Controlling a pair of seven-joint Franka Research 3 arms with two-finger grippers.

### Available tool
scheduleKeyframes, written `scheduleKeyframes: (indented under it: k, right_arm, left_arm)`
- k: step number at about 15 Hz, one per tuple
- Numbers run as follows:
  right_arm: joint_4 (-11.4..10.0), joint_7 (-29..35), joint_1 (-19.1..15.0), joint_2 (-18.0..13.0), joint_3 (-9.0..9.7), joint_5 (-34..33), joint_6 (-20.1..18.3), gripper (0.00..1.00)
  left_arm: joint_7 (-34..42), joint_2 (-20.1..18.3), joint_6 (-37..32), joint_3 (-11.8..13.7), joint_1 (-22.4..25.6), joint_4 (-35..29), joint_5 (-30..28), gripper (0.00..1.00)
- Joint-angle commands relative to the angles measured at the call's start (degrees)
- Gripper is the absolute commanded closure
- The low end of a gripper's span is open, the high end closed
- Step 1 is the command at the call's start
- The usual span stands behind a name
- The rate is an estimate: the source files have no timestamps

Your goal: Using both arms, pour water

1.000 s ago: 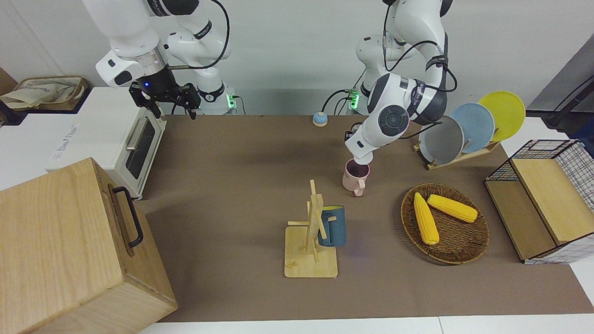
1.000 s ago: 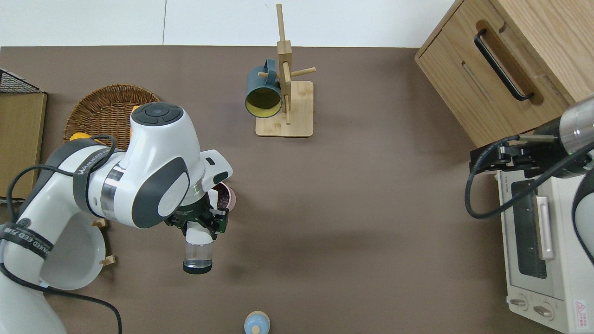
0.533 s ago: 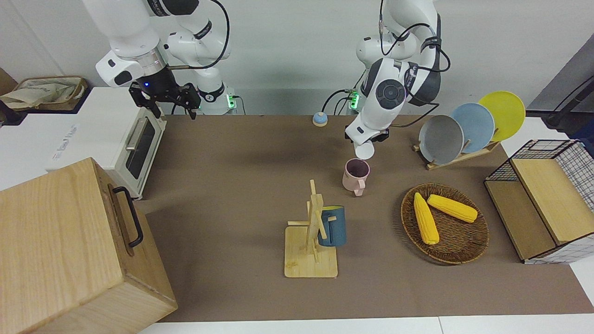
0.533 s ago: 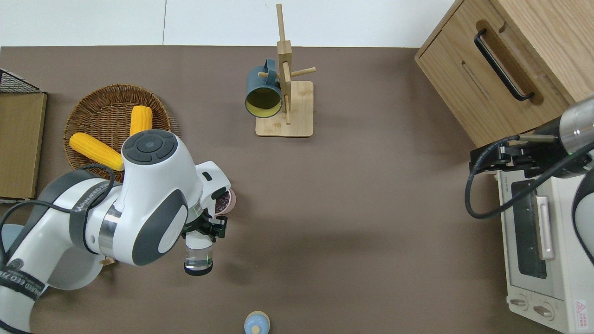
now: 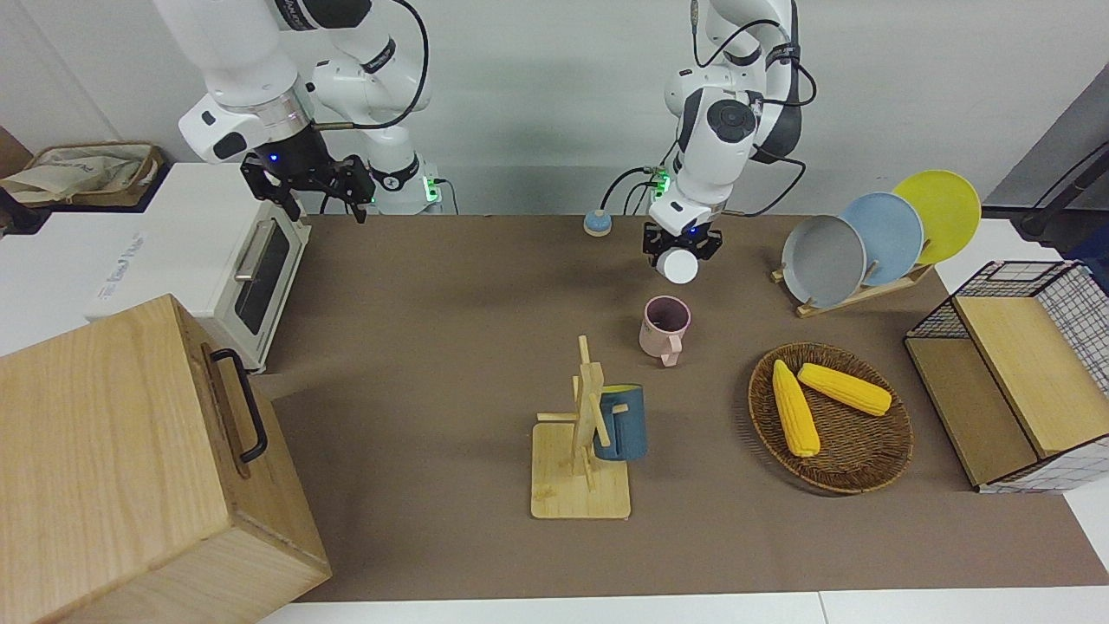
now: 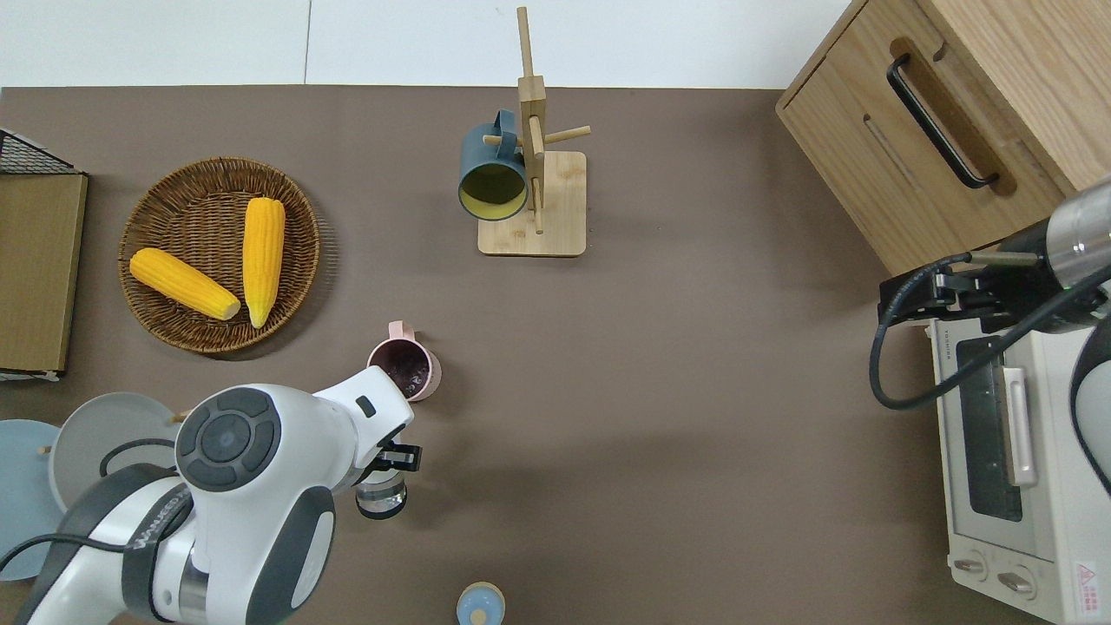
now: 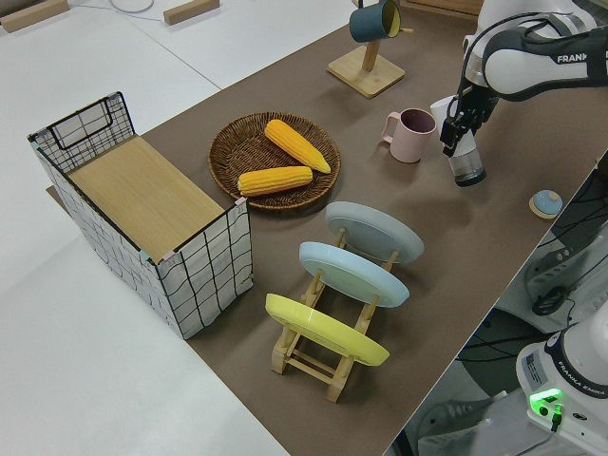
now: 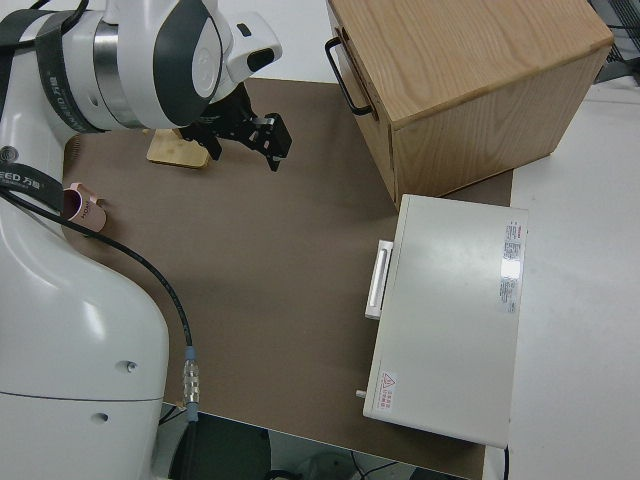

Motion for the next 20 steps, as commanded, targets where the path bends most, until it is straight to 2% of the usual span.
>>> scheduleKeyframes:
  k: [1, 3, 5, 6, 7, 8, 9, 12, 16, 19, 20]
  right_arm:
    - [-0.31, -1.08, -0.9, -0.59, 0.45, 1.17, 0.44, 0.009]
    - [-0.31, -1.08, -0.9, -0.59, 0.45, 1.17, 0.44, 0.009]
    - [-0.31, -1.08, -0.9, -0.59, 0.45, 1.17, 0.44, 0.009]
    - [-0.31, -1.08, -0.9, -0.59, 0.45, 1.17, 0.44, 0.009]
    - [-0.31, -1.08, -0.9, -0.59, 0.45, 1.17, 0.44, 0.009]
    - [-0.31, -1.08, -0.9, -0.59, 0.45, 1.17, 0.44, 0.009]
    - [-0.31, -1.08, -0.9, -0.59, 0.45, 1.17, 0.44, 0.011]
    - [-0.31, -1.08, -0.9, -0.59, 0.45, 1.17, 0.44, 0.009]
    - [-0.31, -1.08, -0.9, -0.59, 0.45, 1.17, 0.44, 0.009]
    - [-0.31, -1.08, -0.9, -0.59, 0.45, 1.17, 0.44, 0.009]
    - [-0.31, -1.08, -0.9, -0.59, 0.45, 1.17, 0.44, 0.009]
  left_arm:
    - [2.18, -5.94, 5.44, 0.59, -0.67, -5.3, -4.38, 1.0]
    - [4.71, -11.27, 5.54, 0.59, -0.67, -9.06, -4.73, 1.0]
    - [5.08, -12.62, 5.97, 0.76, -0.06, -9.61, -4.99, 1.0]
    - [5.25, -12.88, 6.5, 2.07, 0.38, -9.44, -4.91, 1.0]
    - [6.13, -12.88, 7.64, 4.95, 0.56, -9.0, -4.64, 1.0]
    - [6.22, -12.62, 7.99, 6.63, 0.82, -7.34, -4.12, 1.0]
    - [6.48, -11.4, 8.09, 7.43, 2.56, -4.11, -3.85, 1.0]
    - [6.66, -6.84, 8.09, 7.35, 8.72, 5.12, -1.67, 1.0]
    - [6.66, 4.4, 8.18, 7.44, 14.79, 22.51, 4.83, 1.0]
    - [7.27, 12.32, 8.78, 7.53, 17.69, 33.07, 6.42, 1.0]
    - [9.54, 14.78, 9.05, 7.62, 19.44, 35.89, 6.78, 1.0]
